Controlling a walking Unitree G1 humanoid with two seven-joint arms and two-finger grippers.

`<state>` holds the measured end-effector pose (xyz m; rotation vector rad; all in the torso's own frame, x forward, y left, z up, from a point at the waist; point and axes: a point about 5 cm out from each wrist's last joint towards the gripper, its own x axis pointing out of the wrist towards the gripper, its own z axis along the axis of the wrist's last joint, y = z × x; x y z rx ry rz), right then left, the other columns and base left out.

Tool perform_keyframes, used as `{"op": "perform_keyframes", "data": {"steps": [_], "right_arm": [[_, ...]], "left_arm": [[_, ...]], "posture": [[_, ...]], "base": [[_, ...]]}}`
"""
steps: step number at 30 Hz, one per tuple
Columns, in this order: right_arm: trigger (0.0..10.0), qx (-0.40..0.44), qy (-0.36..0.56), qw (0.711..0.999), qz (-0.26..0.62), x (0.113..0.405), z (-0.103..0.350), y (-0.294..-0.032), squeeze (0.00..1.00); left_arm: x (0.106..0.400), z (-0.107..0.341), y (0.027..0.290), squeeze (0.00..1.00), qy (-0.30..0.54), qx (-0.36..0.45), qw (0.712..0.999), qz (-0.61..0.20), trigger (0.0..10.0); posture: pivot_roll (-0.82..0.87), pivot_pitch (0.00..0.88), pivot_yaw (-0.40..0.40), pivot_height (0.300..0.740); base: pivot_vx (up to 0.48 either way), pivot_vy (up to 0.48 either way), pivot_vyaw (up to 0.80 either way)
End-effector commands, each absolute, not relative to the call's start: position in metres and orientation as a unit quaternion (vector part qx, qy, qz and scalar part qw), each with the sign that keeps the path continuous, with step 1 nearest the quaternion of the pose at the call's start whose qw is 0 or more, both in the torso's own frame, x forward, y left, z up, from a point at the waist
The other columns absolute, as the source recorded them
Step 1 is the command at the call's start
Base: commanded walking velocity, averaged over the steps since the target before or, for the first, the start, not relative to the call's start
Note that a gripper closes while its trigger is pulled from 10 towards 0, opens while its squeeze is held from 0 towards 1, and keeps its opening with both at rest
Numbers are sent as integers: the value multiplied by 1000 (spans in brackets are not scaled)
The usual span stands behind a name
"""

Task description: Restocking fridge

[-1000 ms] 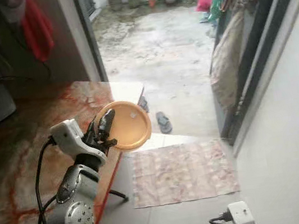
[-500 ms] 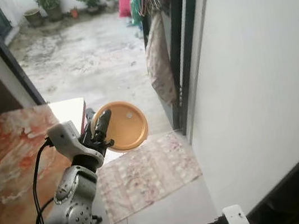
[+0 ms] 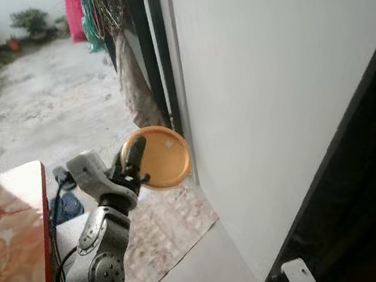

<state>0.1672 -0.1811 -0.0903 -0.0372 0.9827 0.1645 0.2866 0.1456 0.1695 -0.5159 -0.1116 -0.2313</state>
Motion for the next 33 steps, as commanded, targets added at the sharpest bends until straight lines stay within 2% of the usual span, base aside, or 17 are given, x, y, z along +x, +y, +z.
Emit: {"op": "perform_keyframes", "data": {"steps": [1,10,22,25,26,28,30,33], "right_arm": [[10000,-14,478,874,86,162,-93,-176,0],[10000,-15,479,873,85,162,-93,-177,0],[10000,-14,479,874,82,161,-93,-177,0],[10000,-14,478,874,82,161,-93,-177,0],[10000,-14,476,875,82,162,-93,-177,0],[10000,-14,476,876,82,162,-93,-176,0],[10000,-13,476,876,80,162,-93,-176,0],[10000,-13,476,876,78,162,-93,-176,0]], "left_arm": [[287,170,154,0,-62,-245,963,-97,10000],[289,165,158,0,-56,-248,964,-81,10000],[287,135,171,0,-8,-240,970,-34,10000],[285,118,193,0,14,-214,975,54,10000],[282,107,209,0,34,-191,974,120,10000],[280,102,217,0,41,-175,971,158,10000],[273,91,236,0,60,-177,953,240,10000],[269,82,247,0,85,-129,947,280,10000]], "posture": [[57,47,38,740],[55,44,37,740],[47,27,39,740],[45,35,38,740],[46,36,38,740],[47,39,40,740],[45,40,40,740],[48,41,40,740]], "base": [[0,0,-775],[0,0,-775],[0,0,-775],[0,0,-425],[0,0,0],[0,0,0],[0,0,0],[0,0,0]]}}
